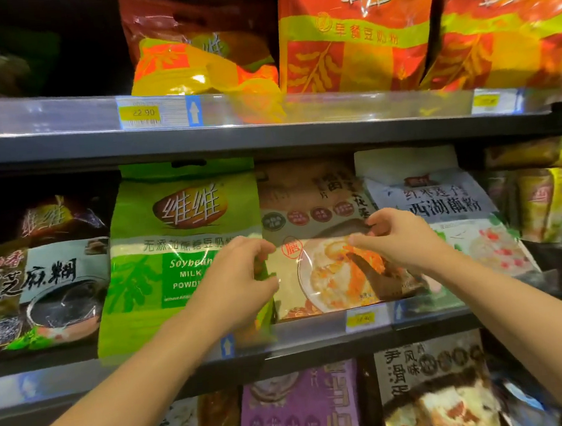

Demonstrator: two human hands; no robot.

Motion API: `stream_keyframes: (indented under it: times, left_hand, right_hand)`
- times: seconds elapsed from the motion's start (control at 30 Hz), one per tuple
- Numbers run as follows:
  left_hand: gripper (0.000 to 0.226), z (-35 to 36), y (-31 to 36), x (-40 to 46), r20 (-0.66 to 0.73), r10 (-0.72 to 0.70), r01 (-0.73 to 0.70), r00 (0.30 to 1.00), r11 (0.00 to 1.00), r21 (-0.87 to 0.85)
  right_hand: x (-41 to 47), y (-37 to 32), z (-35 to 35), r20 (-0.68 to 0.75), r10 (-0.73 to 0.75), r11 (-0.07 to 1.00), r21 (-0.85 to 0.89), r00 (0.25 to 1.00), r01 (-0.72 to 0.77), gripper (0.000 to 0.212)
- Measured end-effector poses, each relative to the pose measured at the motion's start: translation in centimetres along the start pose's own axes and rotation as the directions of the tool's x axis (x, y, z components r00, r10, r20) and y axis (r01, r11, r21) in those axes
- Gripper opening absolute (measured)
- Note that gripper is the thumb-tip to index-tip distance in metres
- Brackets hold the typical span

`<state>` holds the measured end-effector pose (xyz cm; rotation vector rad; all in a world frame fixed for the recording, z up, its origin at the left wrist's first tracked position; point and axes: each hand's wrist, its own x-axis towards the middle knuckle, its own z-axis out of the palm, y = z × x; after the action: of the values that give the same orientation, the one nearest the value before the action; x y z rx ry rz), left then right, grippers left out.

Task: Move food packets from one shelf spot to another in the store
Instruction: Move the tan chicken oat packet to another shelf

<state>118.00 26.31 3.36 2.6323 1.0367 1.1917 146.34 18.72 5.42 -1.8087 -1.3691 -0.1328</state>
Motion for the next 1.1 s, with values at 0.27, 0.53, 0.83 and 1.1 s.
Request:
stream_keyframes:
  times: [0.27, 0.53, 0.83, 1.1]
  left_hand:
    - [0.077, 1.9, 4.4, 2.0, -0.009, -0.26, 0.255, 0.966, 0.937, 0.238]
    - [0.106, 3.8, 5.2, 3.7, 0.087, -0.532, 0.472, 0.842, 0.806, 0.358]
    - [0.131, 4.7, 4.6, 5.5, 0.213, -0.602, 0.527, 0.77, 0.787, 0.32]
    - [0.122, 5.7, 3.9, 3.7, 0.275, -0.562, 0.517, 0.78, 0.826, 0.223]
  right_hand:
    - [3.7, 3.2, -1.9, 0.122, -0.044, 0.99, -0.131, 0.992, 0.06, 0.089]
    - [5.4, 2.9, -1.2, 0.303, -0.045, 0.957, -0.259, 0.952, 0.128, 0.089]
    - [4.5, 3.7, 0.6, 0.423, -0.071, 0.923, -0.316, 0.903, 0.221, 0.147]
    - [3.7, 4.7, 0.6, 0.439, -0.074, 0.992, -0.056, 0.895, 0.11, 0.104]
